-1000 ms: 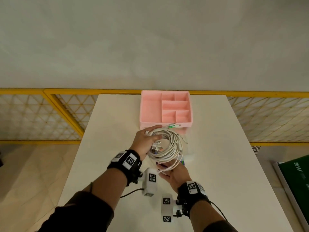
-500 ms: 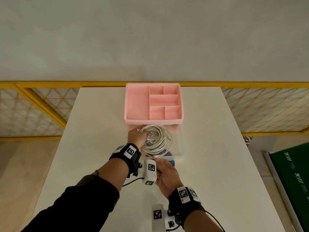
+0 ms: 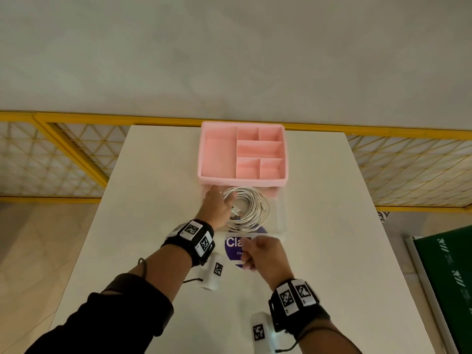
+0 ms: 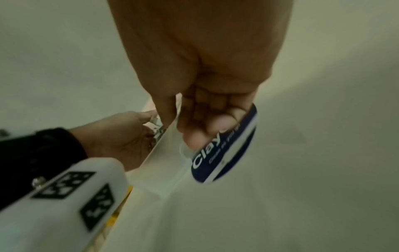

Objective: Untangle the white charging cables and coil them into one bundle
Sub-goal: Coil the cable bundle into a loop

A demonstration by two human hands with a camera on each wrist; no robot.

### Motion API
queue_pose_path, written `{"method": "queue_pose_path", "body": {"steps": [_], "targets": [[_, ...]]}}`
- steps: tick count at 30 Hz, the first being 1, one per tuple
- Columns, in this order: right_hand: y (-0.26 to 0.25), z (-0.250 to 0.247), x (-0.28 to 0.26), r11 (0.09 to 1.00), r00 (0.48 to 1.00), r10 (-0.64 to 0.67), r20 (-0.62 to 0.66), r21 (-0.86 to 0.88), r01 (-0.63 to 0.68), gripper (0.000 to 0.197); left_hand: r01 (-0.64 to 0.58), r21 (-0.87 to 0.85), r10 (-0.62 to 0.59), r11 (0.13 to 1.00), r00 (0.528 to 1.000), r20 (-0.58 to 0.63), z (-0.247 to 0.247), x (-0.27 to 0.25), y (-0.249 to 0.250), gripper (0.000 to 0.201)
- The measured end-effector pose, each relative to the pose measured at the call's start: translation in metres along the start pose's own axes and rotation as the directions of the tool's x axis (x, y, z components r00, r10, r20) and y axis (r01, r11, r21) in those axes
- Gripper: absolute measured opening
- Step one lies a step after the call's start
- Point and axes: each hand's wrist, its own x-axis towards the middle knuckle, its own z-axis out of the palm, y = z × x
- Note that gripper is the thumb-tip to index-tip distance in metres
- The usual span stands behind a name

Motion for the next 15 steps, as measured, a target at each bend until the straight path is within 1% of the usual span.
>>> {"method": "queue_pose_path", "body": {"steps": [1, 2, 3, 4, 6, 7, 8, 9, 10, 11, 12, 13, 14, 15], "targets": [[-0.005, -0.007, -0.001, 0.983, 0.993, -0.111, -0.039, -0.154, 0.104, 0.029, -0.03, 0.007, 0.03, 1.0, 1.0, 0.002, -0.004, -0.005, 0.003, 0.048], [-0.01, -0.013, -0.002, 0.935, 0.969, -0.236, -0.07, -0.288, 0.207, 0.028, -0.052, 0.03, 0.052, 0.998, 0.999, 0.003, -0.008, -0.011, 0.005, 0.039], [-0.015, -0.017, -0.002, 0.872, 0.931, -0.356, -0.08, -0.387, 0.3, 0.025, -0.073, 0.06, 0.074, 0.996, 0.997, -0.008, -0.011, -0.018, 0.006, 0.031], [-0.022, -0.02, -0.001, 0.805, 0.883, -0.465, -0.071, -0.449, 0.388, 0.018, -0.107, 0.081, 0.11, 0.991, 0.993, -0.039, -0.014, -0.026, 0.006, 0.026], [-0.033, -0.026, 0.004, 0.655, 0.776, -0.631, -0.017, -0.548, 0.52, 0.002, -0.188, 0.067, 0.195, 0.98, 0.973, -0.122, -0.021, -0.039, 0.0, 0.025], [-0.038, -0.028, 0.009, 0.572, 0.731, -0.682, 0.022, -0.606, 0.552, 0.008, -0.216, 0.035, 0.219, 0.976, 0.961, -0.17, -0.025, -0.046, -0.006, 0.028], [-0.041, -0.029, 0.016, 0.495, 0.703, -0.707, 0.077, -0.657, 0.569, 0.017, -0.236, -0.016, 0.227, 0.972, 0.949, -0.217, -0.03, -0.053, -0.012, 0.029], [-0.043, -0.029, 0.023, 0.435, 0.697, -0.705, 0.134, -0.694, 0.573, 0.026, -0.26, -0.053, 0.237, 0.964, 0.935, -0.264, -0.035, -0.063, -0.017, 0.028], [-0.044, -0.029, 0.03, 0.391, 0.708, -0.679, 0.193, -0.721, 0.572, 0.034, -0.29, -0.068, 0.257, 0.954, 0.916, -0.308, -0.039, -0.073, -0.023, 0.025], [-0.044, -0.027, 0.036, 0.364, 0.734, -0.632, 0.25, -0.74, 0.566, 0.039, -0.315, -0.06, 0.278, 0.947, 0.901, -0.333, -0.043, -0.085, -0.031, 0.023], [-0.044, -0.024, 0.04, 0.349, 0.765, -0.574, 0.293, -0.757, 0.552, 0.043, -0.328, -0.061, 0.292, 0.943, 0.898, -0.329, -0.046, -0.097, -0.04, 0.021], [-0.044, -0.021, 0.045, 0.342, 0.802, -0.505, 0.319, -0.779, 0.525, 0.045, -0.321, -0.073, 0.287, 0.944, 0.91, -0.3, -0.048, -0.11, -0.049, 0.019], [-0.044, -0.018, 0.048, 0.326, 0.83, -0.45, 0.329, -0.805, 0.496, 0.044, -0.296, -0.096, 0.265, 0.951, 0.932, -0.246, -0.051, -0.124, -0.059, 0.017], [-0.044, -0.016, 0.051, 0.309, 0.848, -0.419, 0.325, -0.827, 0.469, 0.043, -0.257, -0.119, 0.234, 0.959, 0.956, -0.179, -0.053, -0.138, -0.069, 0.016]]}}
